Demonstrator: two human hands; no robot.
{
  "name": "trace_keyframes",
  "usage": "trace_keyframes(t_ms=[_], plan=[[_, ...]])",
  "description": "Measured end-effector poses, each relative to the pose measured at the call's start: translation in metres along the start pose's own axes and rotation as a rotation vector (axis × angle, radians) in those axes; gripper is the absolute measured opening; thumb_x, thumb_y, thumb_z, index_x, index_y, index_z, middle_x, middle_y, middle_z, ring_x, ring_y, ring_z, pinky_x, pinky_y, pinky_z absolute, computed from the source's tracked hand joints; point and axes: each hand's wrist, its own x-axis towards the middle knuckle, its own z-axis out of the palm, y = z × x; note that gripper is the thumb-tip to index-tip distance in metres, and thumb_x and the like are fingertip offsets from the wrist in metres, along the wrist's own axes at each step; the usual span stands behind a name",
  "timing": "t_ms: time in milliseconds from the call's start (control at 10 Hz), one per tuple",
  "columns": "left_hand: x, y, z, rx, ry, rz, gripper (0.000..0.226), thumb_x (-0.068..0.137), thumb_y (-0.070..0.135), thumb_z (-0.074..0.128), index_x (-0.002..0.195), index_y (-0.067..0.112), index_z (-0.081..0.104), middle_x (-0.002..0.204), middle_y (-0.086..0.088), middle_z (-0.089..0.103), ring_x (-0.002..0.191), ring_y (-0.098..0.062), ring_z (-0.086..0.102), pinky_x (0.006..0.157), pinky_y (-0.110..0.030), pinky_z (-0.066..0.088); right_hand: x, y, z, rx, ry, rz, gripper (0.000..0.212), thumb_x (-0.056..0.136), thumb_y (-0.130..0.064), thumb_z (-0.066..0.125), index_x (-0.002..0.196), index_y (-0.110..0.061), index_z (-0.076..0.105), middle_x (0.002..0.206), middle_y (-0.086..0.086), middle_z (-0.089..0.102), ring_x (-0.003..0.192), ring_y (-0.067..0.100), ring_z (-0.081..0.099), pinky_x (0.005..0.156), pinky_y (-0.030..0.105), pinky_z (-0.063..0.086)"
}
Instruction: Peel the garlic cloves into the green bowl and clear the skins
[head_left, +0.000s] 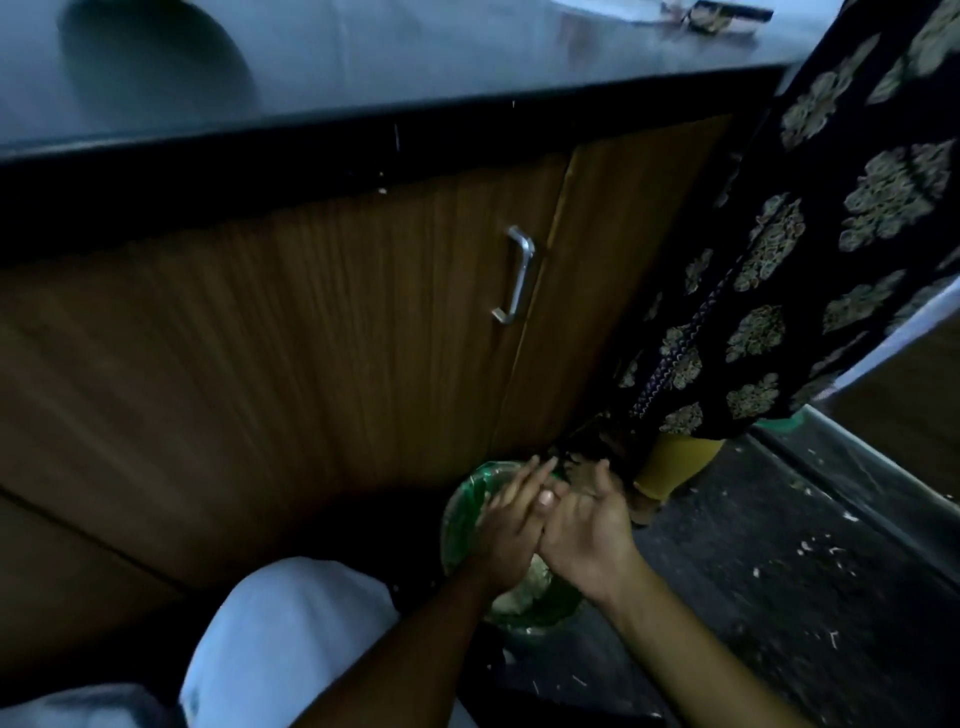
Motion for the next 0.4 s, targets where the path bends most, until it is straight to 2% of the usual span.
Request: trace_keyframes(t_ms=[100, 200, 300, 400], plan=[[-0.005, 0.014, -0.006, -0.251, 0.002, -0.231, 0.048, 0.101, 0.046, 0.030, 0.142, 0.025, 0.042, 0.138, 0.008, 0.046, 0.125, -0.012, 0.046, 0.109, -0.026, 0.032, -0.022, -0.013, -0.012, 0.099, -0.076, -0.008, 0.055, 0.098, -0.046, 0.032, 0.117, -0.002, 0.058, 0.111, 0.015, 0.065, 0.101, 0.027, 0.061, 0.091, 0.038, 0.044], [0.001, 0.041, -0.019, -0.330, 0.107, -0.287, 0.037, 0.091, 0.033, 0.051, 0.108, 0.006, 0.069, 0.107, -0.017, 0.070, 0.101, -0.031, 0.065, 0.093, -0.042, 0.050, -0.021, -0.026, -0.013, -0.129, -0.016, -0.058, 0.018, 0.096, -0.010, 0.047, 0.107, -0.007, 0.061, 0.104, 0.013, 0.067, 0.093, 0.023, 0.065, 0.083, 0.033, 0.052], [0.001, 0.078, -0.053, -0.217, 0.239, -0.339, 0.013, 0.085, 0.021, 0.066, 0.088, 0.011, 0.074, 0.084, -0.005, 0.073, 0.074, -0.017, 0.070, 0.069, -0.024, 0.057, -0.015, -0.036, -0.009, -0.297, 0.124, -0.175, 0.007, 0.086, -0.002, 0.063, 0.092, -0.005, 0.065, 0.083, 0.012, 0.070, 0.059, 0.015, 0.067, 0.056, 0.024, 0.053], [-0.005, 0.097, -0.085, -0.113, 0.253, -0.275, 0.015, 0.085, 0.028, 0.069, 0.077, 0.016, 0.070, 0.067, 0.000, 0.071, 0.056, -0.010, 0.066, 0.062, -0.024, 0.056, -0.023, -0.046, -0.001, -0.472, 0.212, -0.298, 0.020, 0.079, -0.017, 0.075, 0.069, -0.005, 0.062, 0.049, 0.006, 0.058, 0.035, 0.014, 0.046, 0.045, 0.023, 0.040]])
